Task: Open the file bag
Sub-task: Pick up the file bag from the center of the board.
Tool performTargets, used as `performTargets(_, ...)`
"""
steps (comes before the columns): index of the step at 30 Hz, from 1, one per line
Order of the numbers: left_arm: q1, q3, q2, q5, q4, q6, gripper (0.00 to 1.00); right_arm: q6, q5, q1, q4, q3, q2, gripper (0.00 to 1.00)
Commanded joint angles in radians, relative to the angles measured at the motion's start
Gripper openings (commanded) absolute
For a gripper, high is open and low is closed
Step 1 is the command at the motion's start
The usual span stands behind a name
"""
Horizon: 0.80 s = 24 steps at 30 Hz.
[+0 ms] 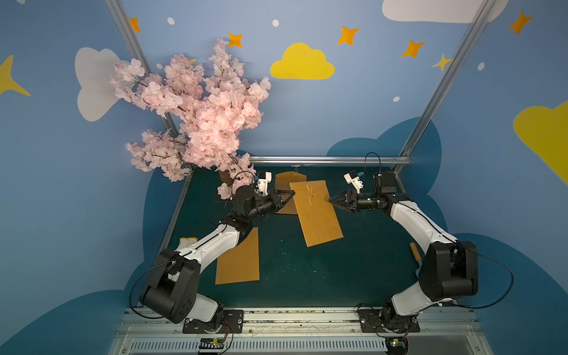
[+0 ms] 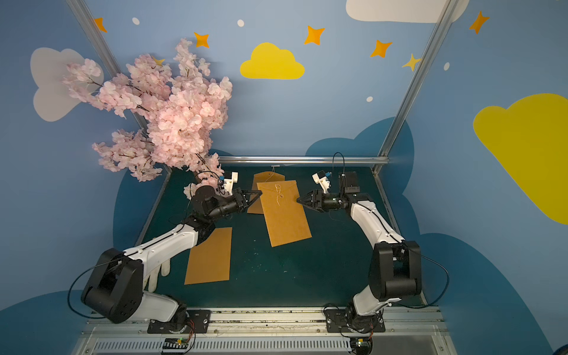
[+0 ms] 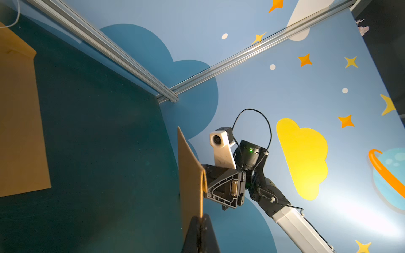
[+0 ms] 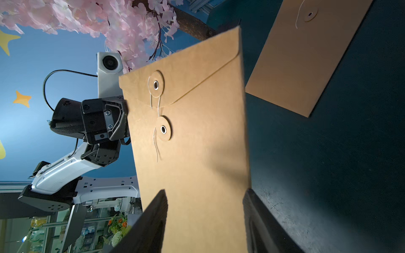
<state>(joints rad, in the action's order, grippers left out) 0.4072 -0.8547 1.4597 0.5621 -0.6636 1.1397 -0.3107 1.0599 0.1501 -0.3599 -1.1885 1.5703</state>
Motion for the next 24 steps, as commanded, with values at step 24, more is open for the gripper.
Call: performTargets(24,-0.012,0.008,-0.015,0.067,-0.056,0.006,0.02,-0.017,0.131,-0.006,0.079,0.013,0.007,0.47)
